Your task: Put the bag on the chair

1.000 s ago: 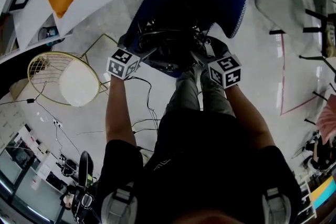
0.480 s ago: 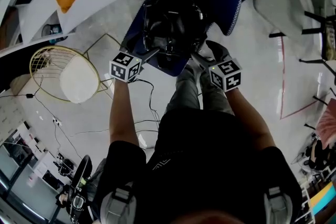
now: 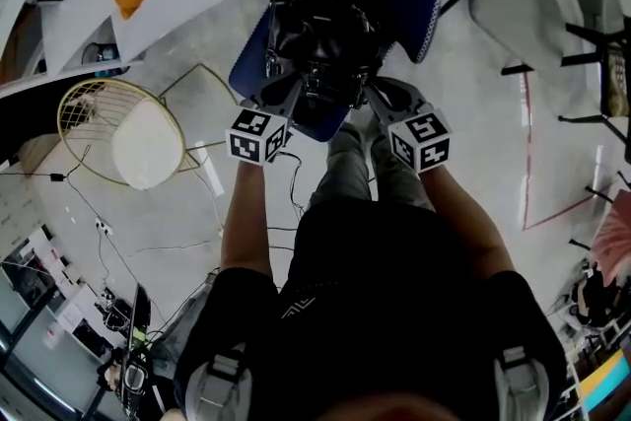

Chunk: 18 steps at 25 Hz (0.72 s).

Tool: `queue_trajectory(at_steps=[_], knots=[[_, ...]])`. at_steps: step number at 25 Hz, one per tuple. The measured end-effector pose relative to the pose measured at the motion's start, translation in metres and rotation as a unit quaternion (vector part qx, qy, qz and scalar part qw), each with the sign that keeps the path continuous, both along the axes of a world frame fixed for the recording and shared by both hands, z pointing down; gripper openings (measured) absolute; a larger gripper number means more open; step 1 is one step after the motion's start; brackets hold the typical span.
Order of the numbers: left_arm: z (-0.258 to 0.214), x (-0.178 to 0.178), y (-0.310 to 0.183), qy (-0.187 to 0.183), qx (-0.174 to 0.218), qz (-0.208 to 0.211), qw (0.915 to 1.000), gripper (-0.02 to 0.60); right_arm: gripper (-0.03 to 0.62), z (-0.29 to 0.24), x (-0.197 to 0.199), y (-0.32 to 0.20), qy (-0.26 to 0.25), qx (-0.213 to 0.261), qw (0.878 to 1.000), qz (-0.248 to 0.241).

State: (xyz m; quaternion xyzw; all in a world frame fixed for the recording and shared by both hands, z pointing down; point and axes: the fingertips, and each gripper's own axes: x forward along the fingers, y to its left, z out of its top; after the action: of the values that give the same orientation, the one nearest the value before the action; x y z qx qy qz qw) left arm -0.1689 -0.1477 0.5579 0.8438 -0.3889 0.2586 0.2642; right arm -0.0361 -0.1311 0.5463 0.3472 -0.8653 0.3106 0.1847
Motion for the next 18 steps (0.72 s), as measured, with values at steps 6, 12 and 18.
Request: queue_trajectory(at_steps=[6, 12, 18], knots=[[-0.015, 0.024, 0.014, 0.004, 0.003, -0.018, 0.9998, 0.023, 0.064, -0.008, 0.006, 0.005, -0.003, 0.002, 1.0, -0.003], [-0.035, 0.048, 0.033, 0.025, 0.003, -0.038, 0.9989, 0.023, 0.063, -0.026, 0.009, 0.012, -0.013, 0.011, 1.0, -0.019], [-0.055, 0.063, 0.048, 0.025, 0.011, -0.052, 0.9983, 0.023, 0.06, -0.043, 0.016, 0.019, -0.009, 0.016, 0.999, -0.032]])
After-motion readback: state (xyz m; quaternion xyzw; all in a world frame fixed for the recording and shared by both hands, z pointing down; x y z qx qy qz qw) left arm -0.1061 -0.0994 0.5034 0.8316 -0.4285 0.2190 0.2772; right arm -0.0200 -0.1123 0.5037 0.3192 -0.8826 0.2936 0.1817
